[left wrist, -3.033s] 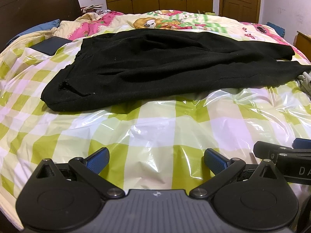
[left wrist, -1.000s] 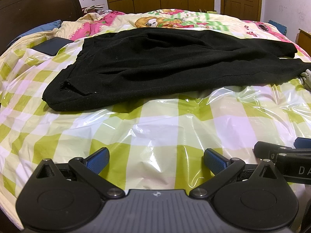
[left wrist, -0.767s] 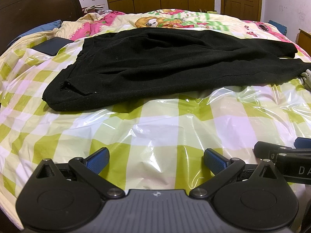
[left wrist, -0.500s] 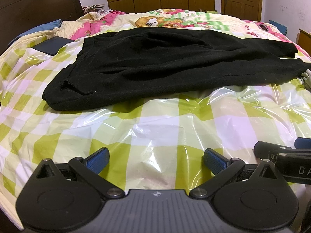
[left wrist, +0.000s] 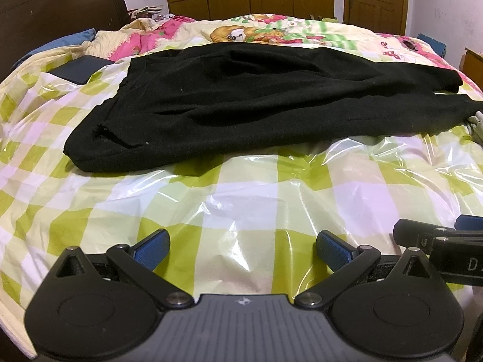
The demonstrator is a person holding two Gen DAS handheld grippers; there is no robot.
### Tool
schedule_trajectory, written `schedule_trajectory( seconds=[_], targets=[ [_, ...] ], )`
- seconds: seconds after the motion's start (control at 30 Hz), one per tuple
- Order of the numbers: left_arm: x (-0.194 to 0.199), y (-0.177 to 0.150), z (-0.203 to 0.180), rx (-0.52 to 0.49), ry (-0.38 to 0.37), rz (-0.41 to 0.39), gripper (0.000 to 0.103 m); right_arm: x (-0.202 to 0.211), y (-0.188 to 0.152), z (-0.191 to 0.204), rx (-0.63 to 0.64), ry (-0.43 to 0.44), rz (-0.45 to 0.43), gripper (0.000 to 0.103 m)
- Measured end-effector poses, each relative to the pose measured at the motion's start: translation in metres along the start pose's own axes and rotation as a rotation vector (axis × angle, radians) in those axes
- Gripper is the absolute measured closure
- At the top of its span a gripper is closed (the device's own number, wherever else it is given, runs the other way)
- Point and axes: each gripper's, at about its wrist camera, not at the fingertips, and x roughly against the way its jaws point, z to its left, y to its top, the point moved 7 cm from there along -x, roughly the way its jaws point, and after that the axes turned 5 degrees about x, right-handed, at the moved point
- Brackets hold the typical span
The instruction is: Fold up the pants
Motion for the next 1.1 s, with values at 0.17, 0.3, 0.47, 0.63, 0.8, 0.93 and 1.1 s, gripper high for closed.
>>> schedule_trajectory(
  seconds=[0.17,0.3,0.47,0.63,0.8,0.93,1.1],
  targets=[
    [0.0,0.003,0.0,0.012,-0.002,0.0,0.0,0.002,0.007,0.001,0.007,0.002,0.004,0.001],
    [-0.001,0.004,0.002,0.018,-0.004,0.002,0.0,0.002,0.01,0.003,0.018,0.001,0.001,0.001],
    [-0.003,0.01,0.005,0.037,0.0,0.002,0.0,0.0,0.019,0.008,0.038,0.009,-0.01,0.001],
    [-0.004,0.025,0.015,0.025,0.029,-0.035,0.0,-0.005,0.041,0.023,0.098,0.026,-0.039,0.001],
    [-0.02,0.049,0.036,0.017,0.029,-0.049,0.0,-0.026,0.07,0.045,0.19,0.057,-0.062,0.001],
    [-0.036,0.068,0.058,-0.024,0.059,-0.086,0.0,-0.051,0.095,0.063,0.269,0.068,-0.081,0.001],
    [-0.059,0.084,0.095,-0.095,0.122,-0.107,0.0,-0.086,0.119,0.095,0.419,0.112,-0.081,0.002]
  ],
)
